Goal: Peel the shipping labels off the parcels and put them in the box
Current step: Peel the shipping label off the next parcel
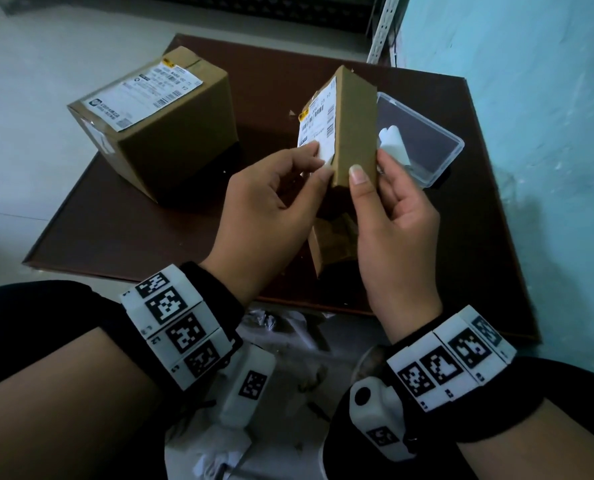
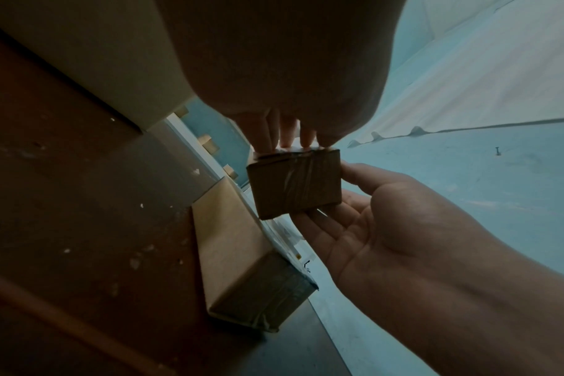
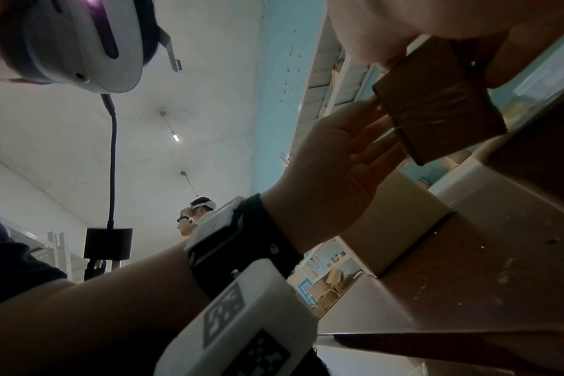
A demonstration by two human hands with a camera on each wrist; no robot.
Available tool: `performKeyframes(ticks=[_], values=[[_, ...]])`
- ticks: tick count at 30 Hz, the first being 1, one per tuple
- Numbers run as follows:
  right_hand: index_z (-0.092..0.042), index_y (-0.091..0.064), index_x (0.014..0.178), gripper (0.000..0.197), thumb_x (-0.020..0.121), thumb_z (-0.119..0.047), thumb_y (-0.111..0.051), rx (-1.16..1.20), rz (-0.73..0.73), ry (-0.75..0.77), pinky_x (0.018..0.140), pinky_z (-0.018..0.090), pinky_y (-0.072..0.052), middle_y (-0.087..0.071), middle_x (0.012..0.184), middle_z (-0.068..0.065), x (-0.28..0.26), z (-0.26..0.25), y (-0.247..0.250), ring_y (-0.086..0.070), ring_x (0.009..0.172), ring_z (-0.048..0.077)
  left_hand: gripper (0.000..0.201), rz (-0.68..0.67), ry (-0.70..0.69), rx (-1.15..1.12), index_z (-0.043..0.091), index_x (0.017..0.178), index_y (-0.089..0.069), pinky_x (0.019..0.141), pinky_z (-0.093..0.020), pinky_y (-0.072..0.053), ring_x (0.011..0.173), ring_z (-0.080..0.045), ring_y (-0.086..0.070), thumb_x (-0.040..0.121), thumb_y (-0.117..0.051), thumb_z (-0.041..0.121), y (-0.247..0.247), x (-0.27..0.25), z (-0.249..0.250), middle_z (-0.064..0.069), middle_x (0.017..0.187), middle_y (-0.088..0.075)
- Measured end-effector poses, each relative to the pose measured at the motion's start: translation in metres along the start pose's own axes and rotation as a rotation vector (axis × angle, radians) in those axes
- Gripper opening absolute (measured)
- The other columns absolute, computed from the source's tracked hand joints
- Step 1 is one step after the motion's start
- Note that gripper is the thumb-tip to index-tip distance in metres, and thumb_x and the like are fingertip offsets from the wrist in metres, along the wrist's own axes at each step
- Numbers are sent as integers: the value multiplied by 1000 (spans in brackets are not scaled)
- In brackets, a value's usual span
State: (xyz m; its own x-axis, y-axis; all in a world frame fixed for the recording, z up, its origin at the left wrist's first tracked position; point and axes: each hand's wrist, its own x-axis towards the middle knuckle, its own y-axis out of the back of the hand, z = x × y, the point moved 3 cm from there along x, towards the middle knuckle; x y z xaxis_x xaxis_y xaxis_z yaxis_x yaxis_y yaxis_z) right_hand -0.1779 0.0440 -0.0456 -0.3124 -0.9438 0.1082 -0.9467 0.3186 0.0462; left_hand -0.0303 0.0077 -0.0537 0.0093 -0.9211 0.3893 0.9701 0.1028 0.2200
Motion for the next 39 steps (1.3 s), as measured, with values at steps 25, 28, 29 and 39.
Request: performKeyframes(ticks=[25, 28, 29, 39], values=[[-12, -42, 162, 65, 105, -30, -69, 74, -48, 12, 115, 46, -54, -57, 157, 7, -2, 14, -8, -58, 143, 15, 17, 67, -294, 164, 3, 112, -79, 91, -17, -54, 101, -5, -71, 96, -74, 4, -1, -7, 13, -3, 106, -77], [-13, -42, 161, 68, 104, -34, -70, 65, -41, 10, 114, 48, -54, -58, 155, 7, -4, 17, -8, -59, 142, 16, 20, 79, -221, 104, 5, 113, -78, 92, -20, -57, 99, -3, -74, 94, -76, 7, 1, -7, 11, 1, 103, -77], [-13, -42, 161, 68, 103, -36, -70, 63, -41, 12, 114, 49, -54, -58, 155, 7, -4, 17, -8, -59, 142, 17, 20, 74, -205, 90, 5, 114, -77, 91, -19, -57, 99, -1, -74, 94, -77, 8, 1, -6, 11, 2, 103, -77], [-16, -44, 157, 59, 106, -38, -65, -14, -54, 41, 114, 44, -53, -60, 151, 3, -3, 16, -8, -60, 138, 12, 14, 46, -125, 41, 3, 104, -75, 84, -30, -63, 90, -10, -76, 93, -79, 10, 6, 3, 10, -1, 96, -77]])
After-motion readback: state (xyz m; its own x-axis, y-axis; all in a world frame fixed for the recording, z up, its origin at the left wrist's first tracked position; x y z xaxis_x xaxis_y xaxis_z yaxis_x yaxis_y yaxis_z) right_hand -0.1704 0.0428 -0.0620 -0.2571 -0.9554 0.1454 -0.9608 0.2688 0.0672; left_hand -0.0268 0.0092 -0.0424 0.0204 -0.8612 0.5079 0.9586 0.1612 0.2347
